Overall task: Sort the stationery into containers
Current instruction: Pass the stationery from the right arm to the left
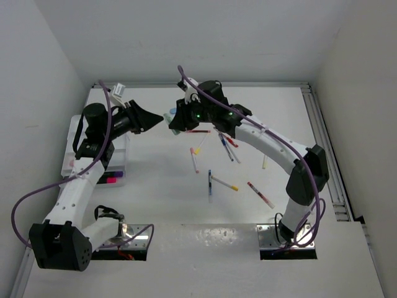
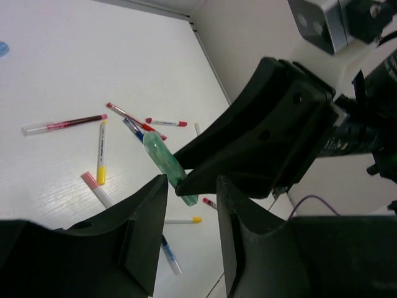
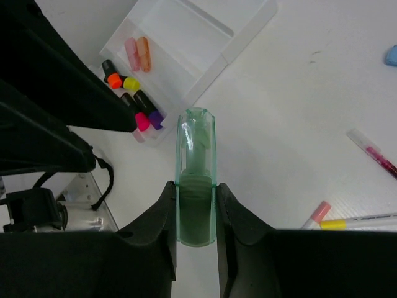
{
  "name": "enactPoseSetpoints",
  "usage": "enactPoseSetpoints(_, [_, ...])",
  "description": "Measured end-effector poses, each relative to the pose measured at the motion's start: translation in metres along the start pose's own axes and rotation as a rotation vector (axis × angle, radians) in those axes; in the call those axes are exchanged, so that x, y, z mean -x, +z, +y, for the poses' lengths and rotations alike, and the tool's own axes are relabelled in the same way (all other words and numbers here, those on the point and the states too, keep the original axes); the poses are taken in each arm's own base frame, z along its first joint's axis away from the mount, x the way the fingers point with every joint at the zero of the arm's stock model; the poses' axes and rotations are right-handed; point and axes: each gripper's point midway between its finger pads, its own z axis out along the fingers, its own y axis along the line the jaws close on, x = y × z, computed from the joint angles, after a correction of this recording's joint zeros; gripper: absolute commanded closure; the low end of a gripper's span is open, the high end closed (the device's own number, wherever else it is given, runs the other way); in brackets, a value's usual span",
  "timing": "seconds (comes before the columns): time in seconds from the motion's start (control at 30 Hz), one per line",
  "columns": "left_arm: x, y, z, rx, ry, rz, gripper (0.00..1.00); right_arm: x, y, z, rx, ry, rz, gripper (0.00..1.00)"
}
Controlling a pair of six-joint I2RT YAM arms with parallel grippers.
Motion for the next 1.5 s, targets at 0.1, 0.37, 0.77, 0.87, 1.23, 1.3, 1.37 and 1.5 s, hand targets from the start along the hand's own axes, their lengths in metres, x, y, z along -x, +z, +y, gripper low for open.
enactPoseSetpoints(0.1, [0.004,0.0,0.005,0.03,-0.032,-0.023,0.59,-0.007,0.001,0.003,-0.006,-0.025,0.02,1.0])
enactPoseSetpoints(0.37, [-0.005,0.003,0.025,0.096,-0.105,-0.025,0.59,-0.01,0.002,0.007,-0.021,-0.055,0.033,1.0])
enactPoseSetpoints(0.77, [-0.025,0.004,0.043,0.136,-0.164,0.0,0.59,0.001,0.003,0.033,0.017,-0.084,0.013,1.0])
enactPoseSetpoints(0.87, [-0.028,0.003,0.047,0.139,-0.173,0.003,0.48,-0.001,0.004,0.03,0.007,-0.089,0.018,1.0])
enactPoseSetpoints(1.23, [-0.013,-0.004,0.043,0.125,-0.167,-0.052,0.41,-0.001,0.002,0.01,-0.067,-0.088,0.02,1.0])
enactPoseSetpoints(1.3, [-0.011,-0.003,0.042,0.119,-0.168,-0.058,0.41,-0.001,0.002,0.01,-0.068,-0.09,0.02,1.0])
enactPoseSetpoints(1.37, [-0.01,0.0,0.04,0.113,-0.174,-0.055,0.41,-0.001,0.002,0.011,-0.067,-0.093,0.02,1.0])
enactPoseSetpoints(1.5, [-0.011,0.004,0.042,0.11,-0.191,-0.049,0.42,-0.002,0.002,0.013,-0.062,-0.106,0.022,1.0])
